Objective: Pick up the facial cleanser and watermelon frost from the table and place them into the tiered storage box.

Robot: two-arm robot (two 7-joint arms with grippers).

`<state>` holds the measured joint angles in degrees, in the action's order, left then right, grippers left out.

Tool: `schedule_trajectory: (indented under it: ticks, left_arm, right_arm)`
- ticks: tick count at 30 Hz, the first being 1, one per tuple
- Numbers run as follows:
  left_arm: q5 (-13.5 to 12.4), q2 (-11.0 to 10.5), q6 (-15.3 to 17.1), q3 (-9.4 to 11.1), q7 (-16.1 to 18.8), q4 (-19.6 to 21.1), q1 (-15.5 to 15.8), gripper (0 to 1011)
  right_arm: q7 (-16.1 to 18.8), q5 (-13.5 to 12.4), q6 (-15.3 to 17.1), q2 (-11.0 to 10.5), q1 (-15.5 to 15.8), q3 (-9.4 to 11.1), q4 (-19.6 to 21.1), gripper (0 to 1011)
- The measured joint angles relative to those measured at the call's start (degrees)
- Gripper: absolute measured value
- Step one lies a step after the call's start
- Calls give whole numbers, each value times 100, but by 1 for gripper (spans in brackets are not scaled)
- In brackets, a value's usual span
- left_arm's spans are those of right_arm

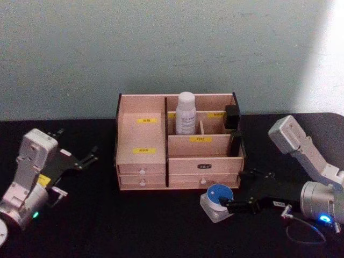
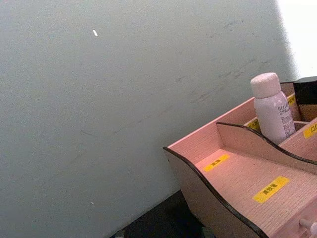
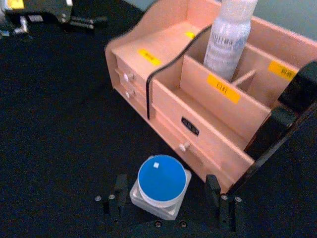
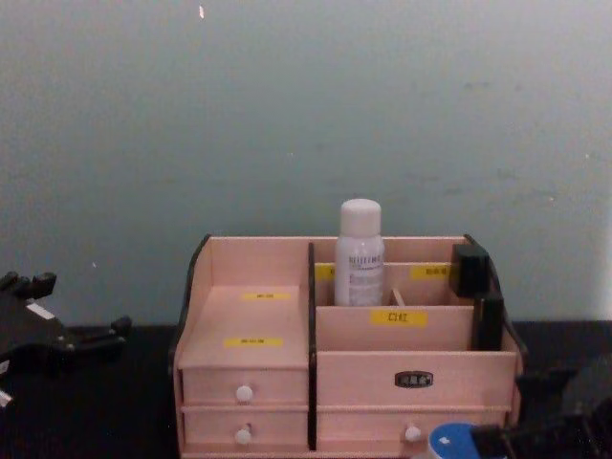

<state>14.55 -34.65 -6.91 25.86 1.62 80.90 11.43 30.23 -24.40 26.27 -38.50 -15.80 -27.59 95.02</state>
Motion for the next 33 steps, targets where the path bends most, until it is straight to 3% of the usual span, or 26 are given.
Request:
schedule_trajectory:
  ticks: [13,33]
  left_arm:
    - [0,0,0,0,0,0,0,1001]
    - [0,0,0,0,0,0,0,1001]
  right_arm:
    - [-14,-13,281,146,-214,-314,-355,1000]
    - [-20,92,328,431,-587,-565,-810,1000]
